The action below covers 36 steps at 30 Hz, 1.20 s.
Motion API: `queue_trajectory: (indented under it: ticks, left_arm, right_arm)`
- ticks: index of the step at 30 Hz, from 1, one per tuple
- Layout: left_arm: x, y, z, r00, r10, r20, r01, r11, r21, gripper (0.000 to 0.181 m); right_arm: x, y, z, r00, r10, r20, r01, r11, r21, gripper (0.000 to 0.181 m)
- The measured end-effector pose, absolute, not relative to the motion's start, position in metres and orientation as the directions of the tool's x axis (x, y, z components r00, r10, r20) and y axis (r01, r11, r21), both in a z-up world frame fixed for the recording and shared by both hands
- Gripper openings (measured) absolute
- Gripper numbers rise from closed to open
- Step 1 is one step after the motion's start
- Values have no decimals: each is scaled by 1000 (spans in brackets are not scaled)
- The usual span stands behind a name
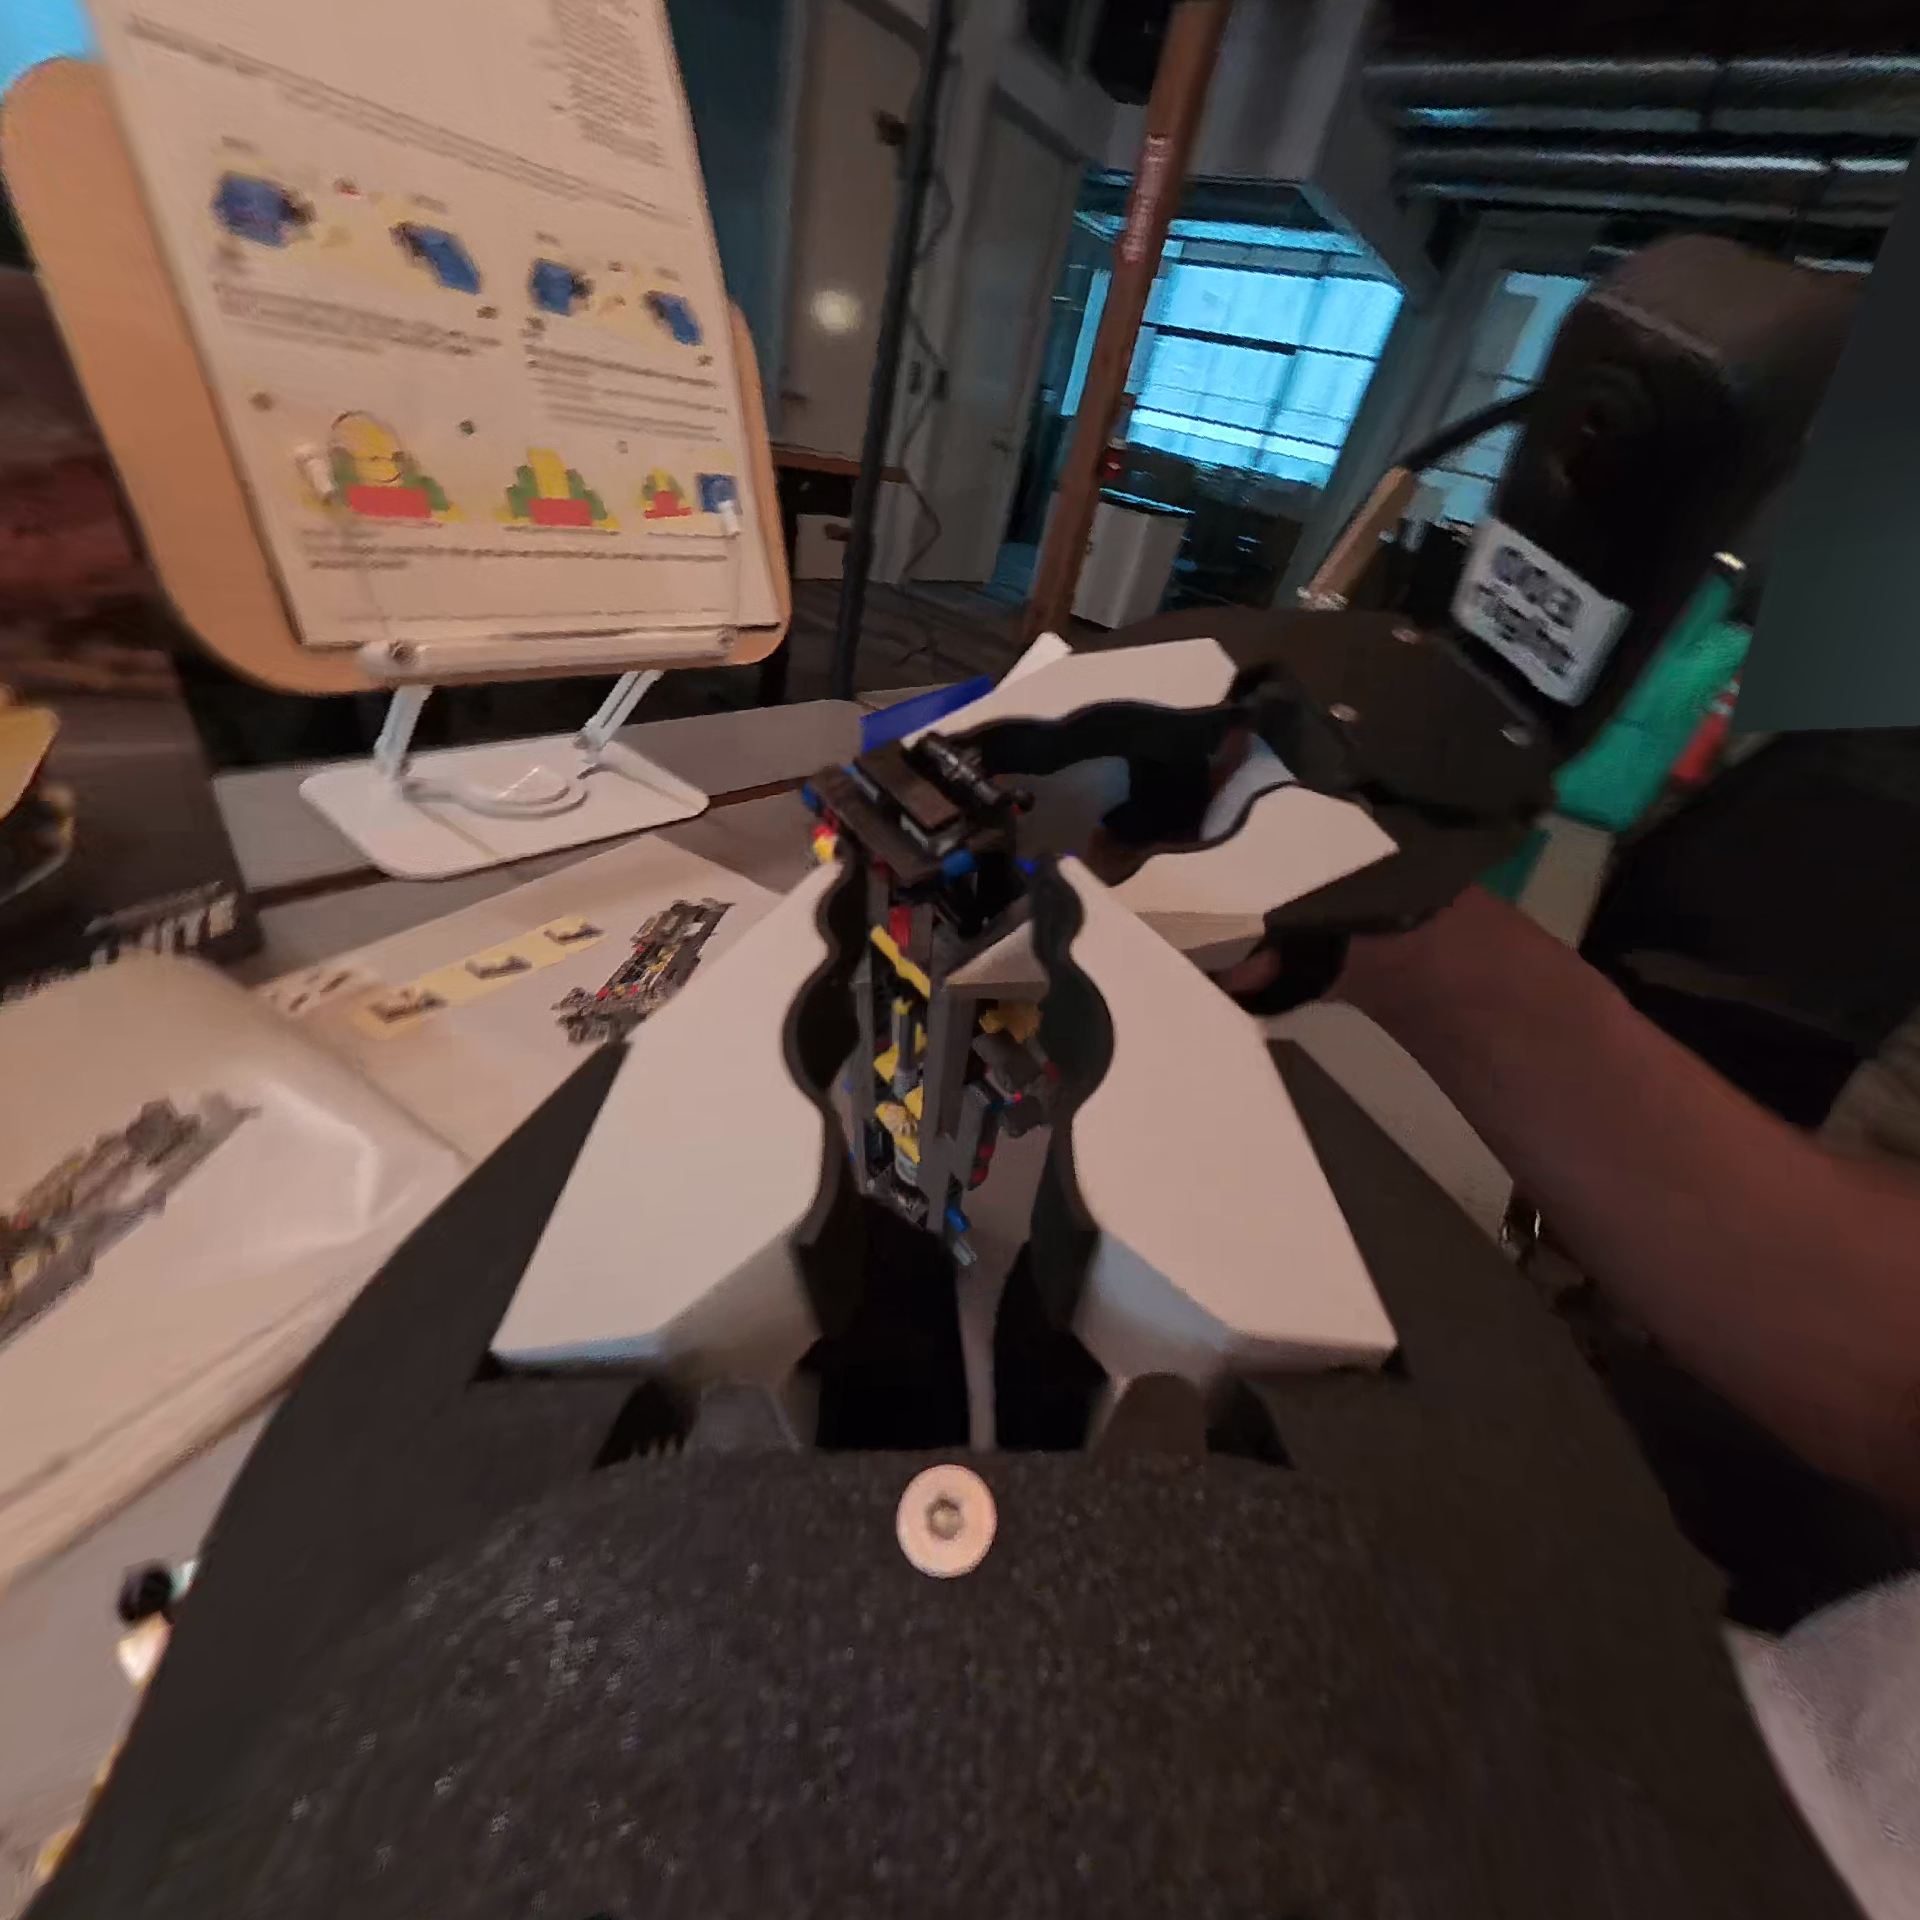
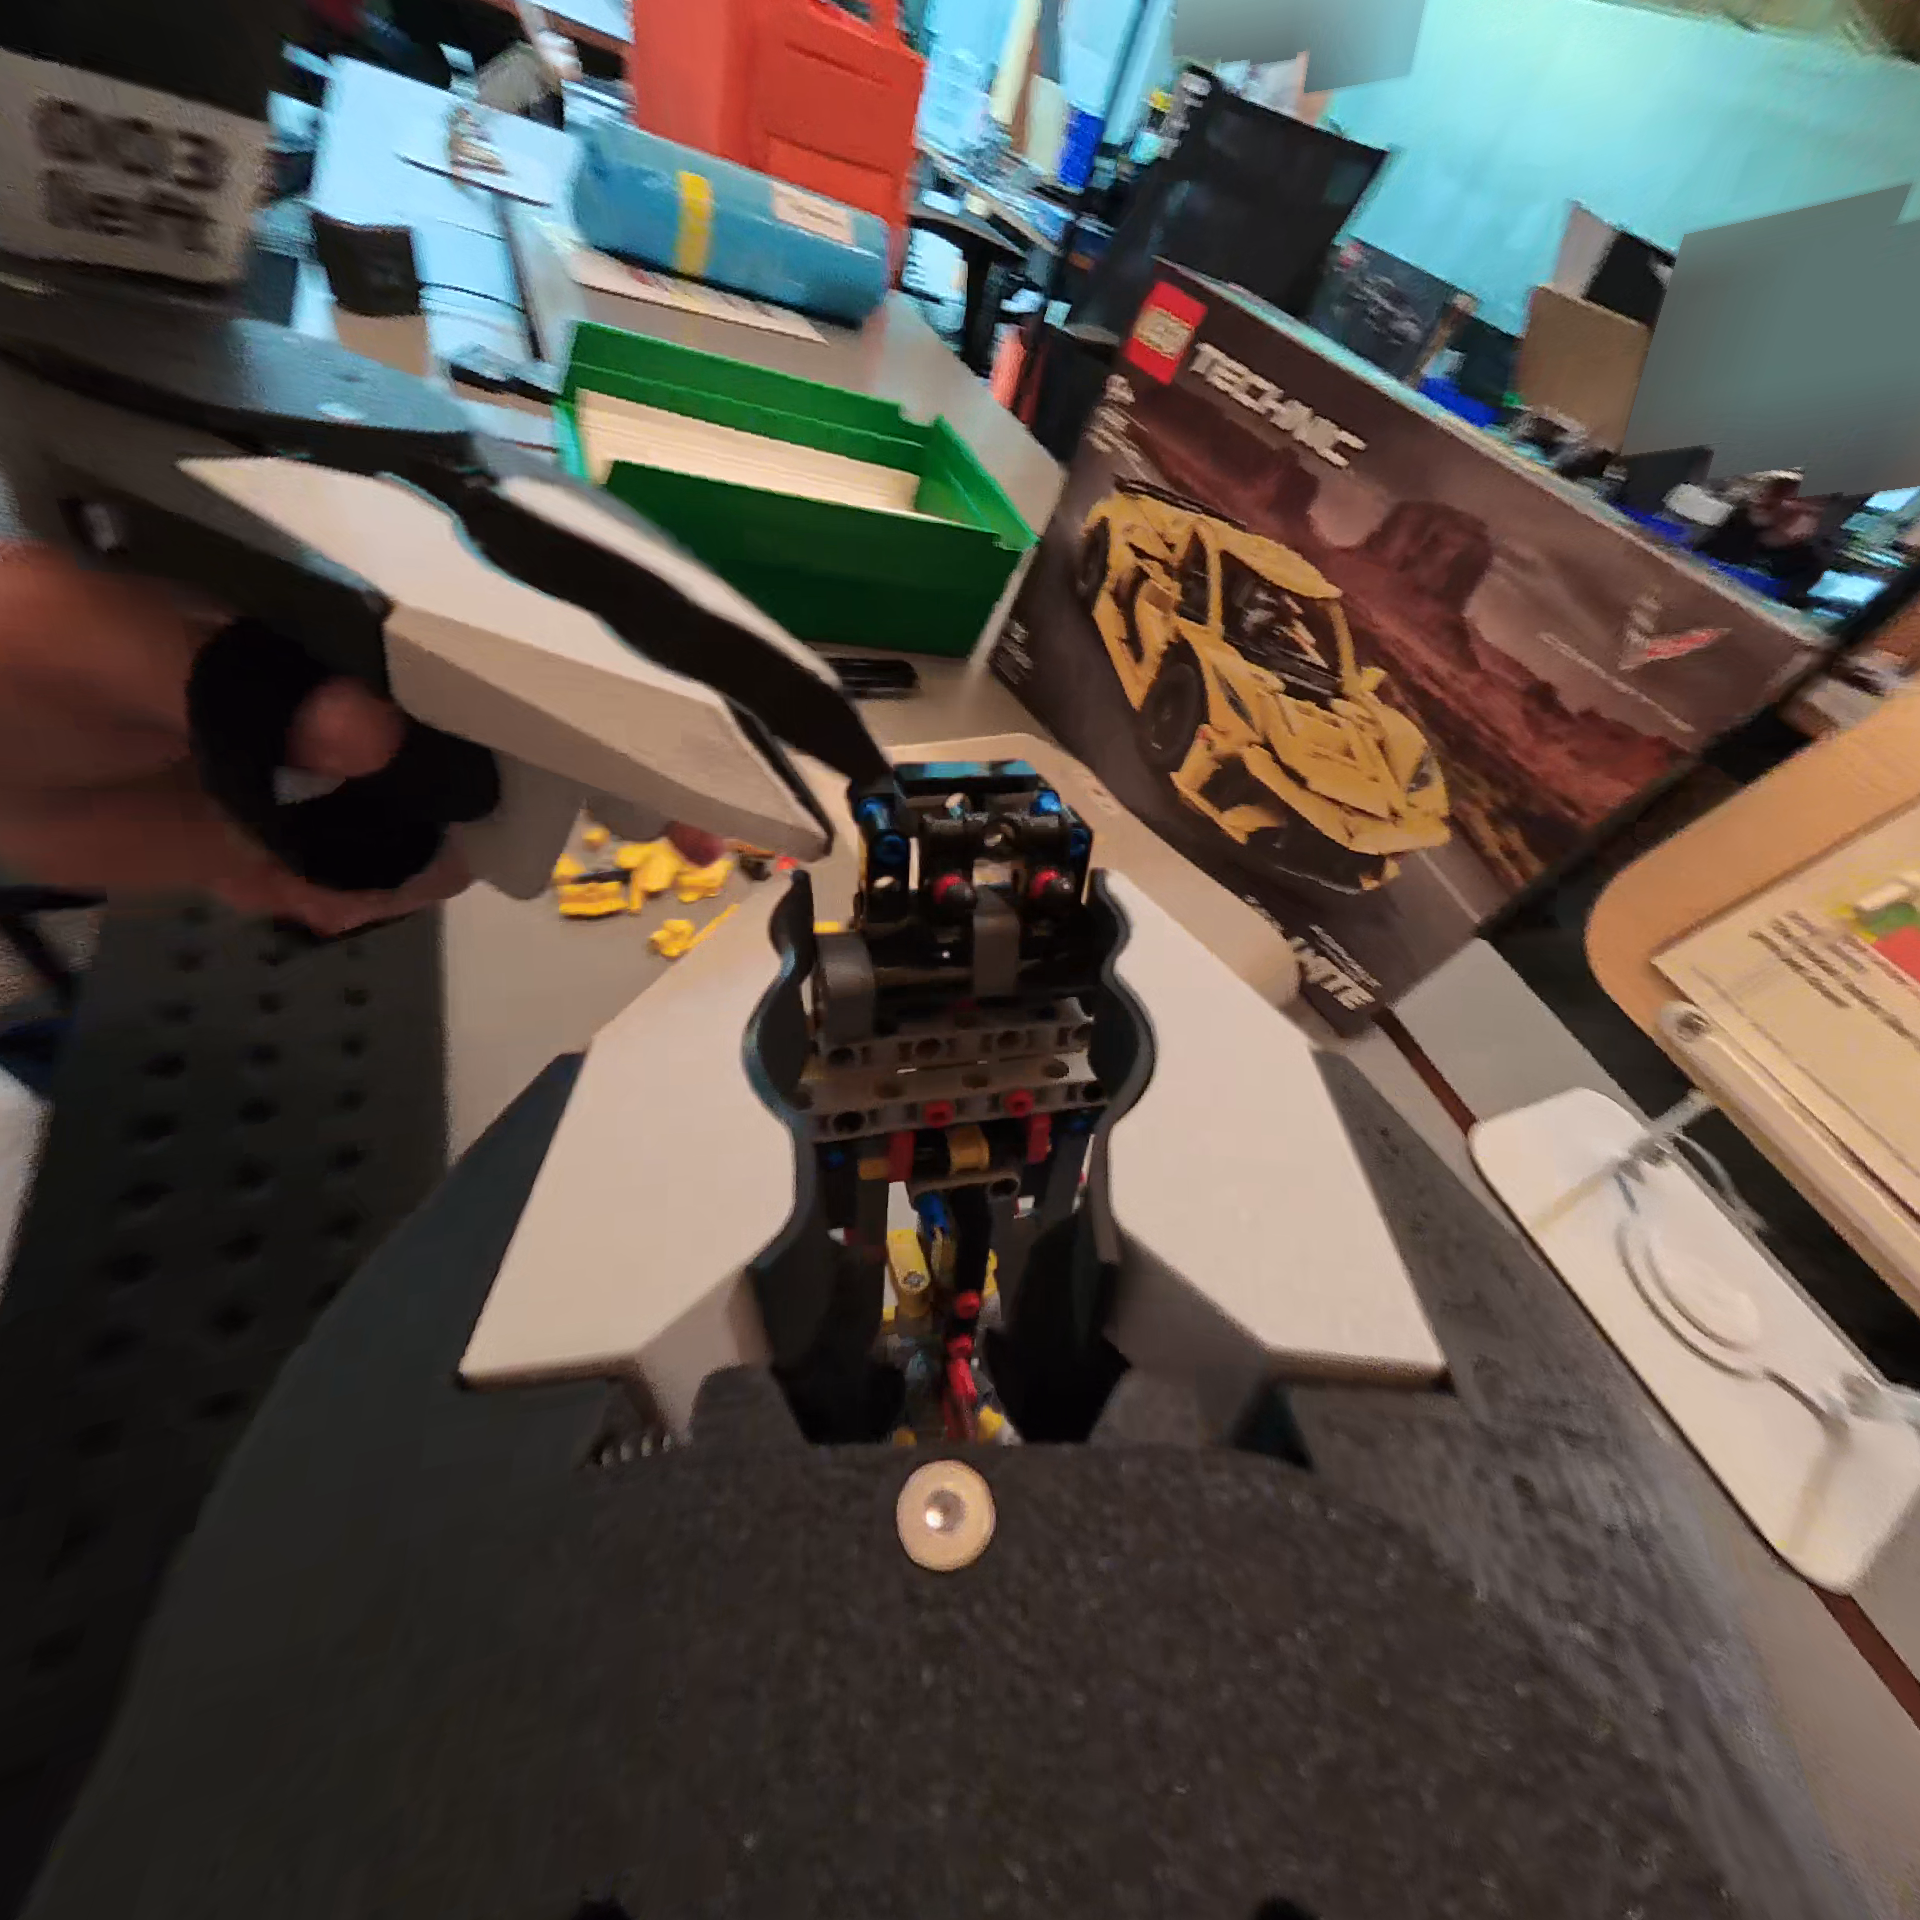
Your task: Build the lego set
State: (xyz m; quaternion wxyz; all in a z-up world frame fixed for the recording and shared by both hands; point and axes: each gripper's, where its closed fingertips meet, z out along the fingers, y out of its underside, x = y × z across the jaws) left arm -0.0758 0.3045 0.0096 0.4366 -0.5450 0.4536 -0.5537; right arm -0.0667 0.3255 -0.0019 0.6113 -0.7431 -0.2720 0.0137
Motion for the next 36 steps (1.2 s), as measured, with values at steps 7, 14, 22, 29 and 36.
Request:
queue_trajectory:
  ticks: [7, 14, 22, 29, 36]
  left_arm:
    - [-81, 283, -8, -538, -819, -199, -51, 267, -962, 58]
    - [-72, 272, 3, -580, -752, -313, 49, 352, -935, 44]
    - [-67, 271, 8, -436, -843, -316, 94, 307, -947, 19]
    - [-56, 279, 9, -282, -900, -333, 51, 332, -942, 0]
    - [-49, 261, 10, -214, -914, -344, 53, 341, -939, 0]
  right_arm:
    - [-81, 288, 1, 623, 749, 226, 330, 10, -944, 51]
    - [-86, 276, -1, 537, 814, 223, 357, 20, -934, 52]
    - [-72, 275, 6, 635, 723, 273, 377, 19, -926, 45]
    - [-48, 271, 16, 782, 547, 298, 371, -25, -928, 41]
    - [-42, 250, 23, 945, 242, 221, 229, -5, -973, 40]
